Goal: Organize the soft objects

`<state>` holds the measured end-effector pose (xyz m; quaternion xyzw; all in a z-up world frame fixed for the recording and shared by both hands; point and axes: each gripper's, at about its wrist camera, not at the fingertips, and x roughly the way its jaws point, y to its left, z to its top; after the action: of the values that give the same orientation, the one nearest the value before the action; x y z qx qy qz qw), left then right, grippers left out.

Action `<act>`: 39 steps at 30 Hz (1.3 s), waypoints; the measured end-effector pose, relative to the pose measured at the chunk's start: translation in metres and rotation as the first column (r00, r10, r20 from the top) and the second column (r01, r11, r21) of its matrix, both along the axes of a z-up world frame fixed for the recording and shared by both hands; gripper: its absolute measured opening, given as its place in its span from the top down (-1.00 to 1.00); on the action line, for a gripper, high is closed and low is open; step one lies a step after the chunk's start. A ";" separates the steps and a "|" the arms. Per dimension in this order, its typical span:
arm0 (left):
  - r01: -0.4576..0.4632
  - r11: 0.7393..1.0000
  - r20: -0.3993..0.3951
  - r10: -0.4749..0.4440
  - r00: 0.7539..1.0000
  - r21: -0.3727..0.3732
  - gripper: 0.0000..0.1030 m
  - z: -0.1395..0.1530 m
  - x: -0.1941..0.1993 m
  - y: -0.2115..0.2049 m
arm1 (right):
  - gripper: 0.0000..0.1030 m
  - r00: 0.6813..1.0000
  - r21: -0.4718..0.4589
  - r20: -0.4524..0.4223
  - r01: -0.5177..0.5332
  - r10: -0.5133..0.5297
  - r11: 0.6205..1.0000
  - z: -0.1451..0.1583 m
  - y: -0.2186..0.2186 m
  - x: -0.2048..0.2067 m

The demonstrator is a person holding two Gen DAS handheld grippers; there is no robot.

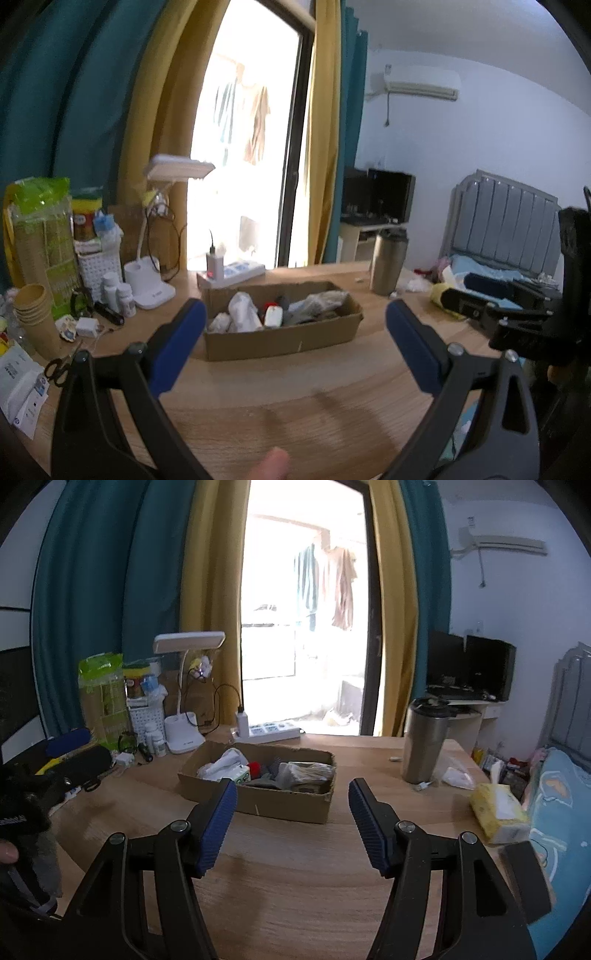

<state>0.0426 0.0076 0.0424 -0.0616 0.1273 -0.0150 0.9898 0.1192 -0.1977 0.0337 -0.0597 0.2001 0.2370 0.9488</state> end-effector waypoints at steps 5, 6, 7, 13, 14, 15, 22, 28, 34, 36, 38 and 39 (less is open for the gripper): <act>-0.007 1.000 0.054 0.007 0.998 -0.006 -0.93 0.010 -0.026 -0.006 | -0.49 0.999 0.027 0.038 0.037 -0.038 0.999 0.007 -0.016 -0.021; -0.003 1.000 0.063 0.004 0.998 -0.020 -0.93 0.014 -0.029 -0.006 | -0.53 0.998 0.029 0.043 0.041 -0.042 0.999 0.008 -0.019 -0.024; 0.002 1.000 0.074 0.000 0.997 -0.030 -0.93 0.017 -0.032 -0.005 | -0.54 0.998 0.028 0.050 0.048 -0.049 0.998 0.010 -0.021 -0.026; -0.062 0.998 0.142 0.058 0.988 0.023 -0.94 0.031 -0.049 -0.008 | -0.58 0.988 0.048 0.134 0.072 -0.078 0.996 0.034 -0.032 -0.048; -0.062 0.998 0.149 0.057 0.987 0.026 -0.94 0.033 -0.050 -0.009 | -0.58 0.986 0.048 0.146 0.073 -0.079 0.996 0.037 -0.032 -0.051; -0.065 0.997 0.155 0.059 0.986 0.030 -0.94 0.035 -0.052 -0.009 | -0.59 0.985 0.047 0.155 0.073 -0.079 0.996 0.040 -0.032 -0.054; -0.041 0.999 0.164 0.036 0.986 0.030 -0.95 0.044 -0.058 -0.009 | -0.59 0.979 0.054 0.186 0.075 -0.084 0.996 0.046 -0.030 -0.062; -0.030 0.999 0.162 0.027 0.986 0.020 -0.95 0.047 -0.061 -0.008 | -0.59 0.979 0.054 0.186 0.073 -0.082 0.996 0.049 -0.030 -0.065; -0.040 0.999 0.163 0.036 0.986 0.017 -0.95 0.048 -0.064 -0.007 | -0.59 0.980 0.053 0.181 0.069 -0.078 0.996 0.050 -0.029 -0.067; -0.038 0.999 0.160 0.035 0.986 0.017 -0.95 0.048 -0.063 -0.007 | -0.59 0.981 0.051 0.181 0.067 -0.075 0.996 0.050 -0.028 -0.067; -0.031 0.999 0.154 0.028 0.988 0.021 -0.95 0.048 -0.062 -0.009 | -0.59 0.982 0.049 0.177 0.064 -0.072 0.997 0.049 -0.028 -0.066; -0.028 0.999 0.151 0.025 0.988 0.022 -0.95 0.047 -0.062 -0.009 | -0.60 0.982 0.048 0.176 0.063 -0.070 0.997 0.049 -0.028 -0.066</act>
<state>-0.0192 -0.0019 0.0898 -0.0502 0.0513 -0.0049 0.9974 0.0530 -0.2254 0.0824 -0.0540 0.1115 0.2029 0.9713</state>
